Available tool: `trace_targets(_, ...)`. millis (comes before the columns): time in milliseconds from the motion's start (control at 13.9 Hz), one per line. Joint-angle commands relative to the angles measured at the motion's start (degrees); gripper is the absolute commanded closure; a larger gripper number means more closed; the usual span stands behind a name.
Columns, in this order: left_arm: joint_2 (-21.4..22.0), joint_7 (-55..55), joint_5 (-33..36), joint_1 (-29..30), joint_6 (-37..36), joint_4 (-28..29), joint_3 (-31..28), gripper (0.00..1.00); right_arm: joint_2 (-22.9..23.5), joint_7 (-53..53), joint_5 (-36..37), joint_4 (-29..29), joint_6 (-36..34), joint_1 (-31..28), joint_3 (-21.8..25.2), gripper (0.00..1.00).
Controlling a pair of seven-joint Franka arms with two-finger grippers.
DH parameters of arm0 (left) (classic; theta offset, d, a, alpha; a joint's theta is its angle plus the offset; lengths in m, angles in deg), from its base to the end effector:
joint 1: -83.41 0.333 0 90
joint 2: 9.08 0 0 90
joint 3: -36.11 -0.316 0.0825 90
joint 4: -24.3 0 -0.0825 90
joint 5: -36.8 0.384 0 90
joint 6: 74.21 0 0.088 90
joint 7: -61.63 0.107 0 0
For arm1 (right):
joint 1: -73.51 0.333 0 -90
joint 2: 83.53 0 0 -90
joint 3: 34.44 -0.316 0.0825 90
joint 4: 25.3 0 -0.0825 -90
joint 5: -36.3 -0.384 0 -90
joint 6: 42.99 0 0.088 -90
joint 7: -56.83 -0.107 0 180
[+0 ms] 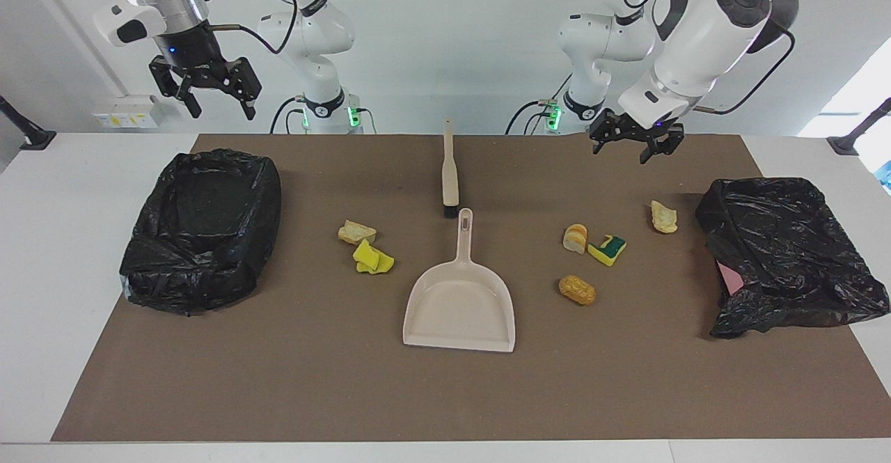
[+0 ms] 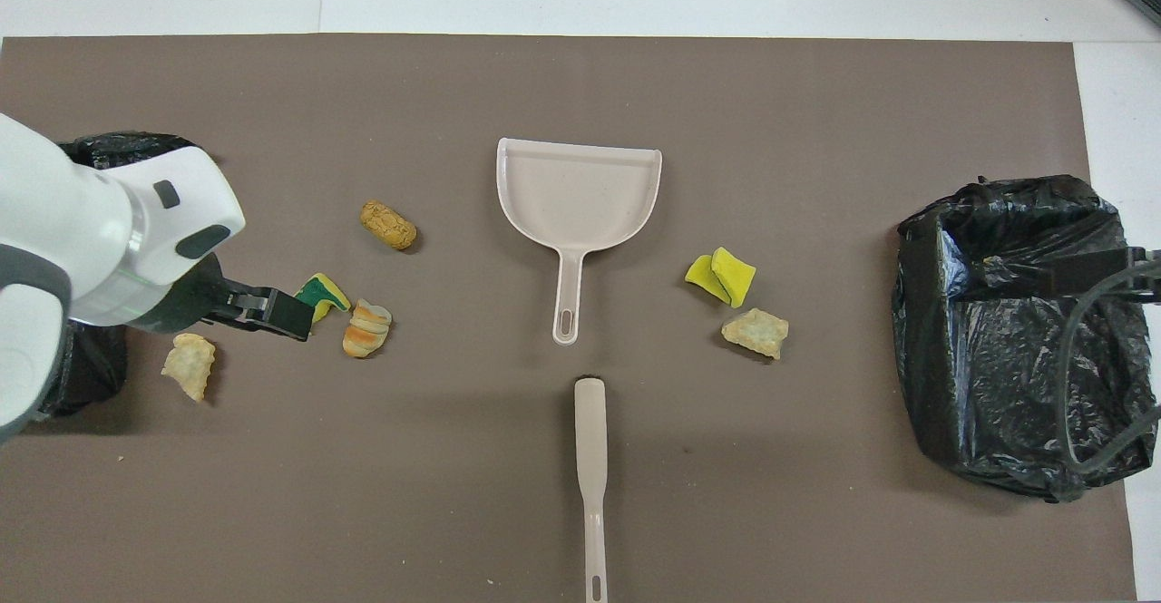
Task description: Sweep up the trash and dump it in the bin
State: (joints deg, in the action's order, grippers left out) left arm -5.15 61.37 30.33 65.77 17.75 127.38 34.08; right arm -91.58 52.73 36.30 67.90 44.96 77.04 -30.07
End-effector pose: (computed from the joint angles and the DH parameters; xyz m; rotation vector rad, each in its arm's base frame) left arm 0.5045 -0.1526 0.5578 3.0126 -0.3895 -0.2133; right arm 0.5062 -0.0106 0.6693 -3.1258 0.1341 -0.0753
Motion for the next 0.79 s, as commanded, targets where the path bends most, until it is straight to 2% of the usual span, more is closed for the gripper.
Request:
trace_targets(0,6.0,-4.6,-0.6,-5.7,5.9,9.3,-1.0,0.00,-1.6,-2.0,0.0,1.8,0.3,-0.2,0.0,0.00)
trace_targets(216,7.1,-9.3,-0.7,-10.6,9.5,12.9,-0.9,0.00,-1.6,-1.5,0.0,1.9,0.1,-0.2,0.0,0.00)
trace_targets(721,5.8,-21.8,-0.9,-26.4,19.4,21.0,-1.0,0.00,-2.1,-1.1,0.0,2.7,0.0,-0.3,0.0,0.00)
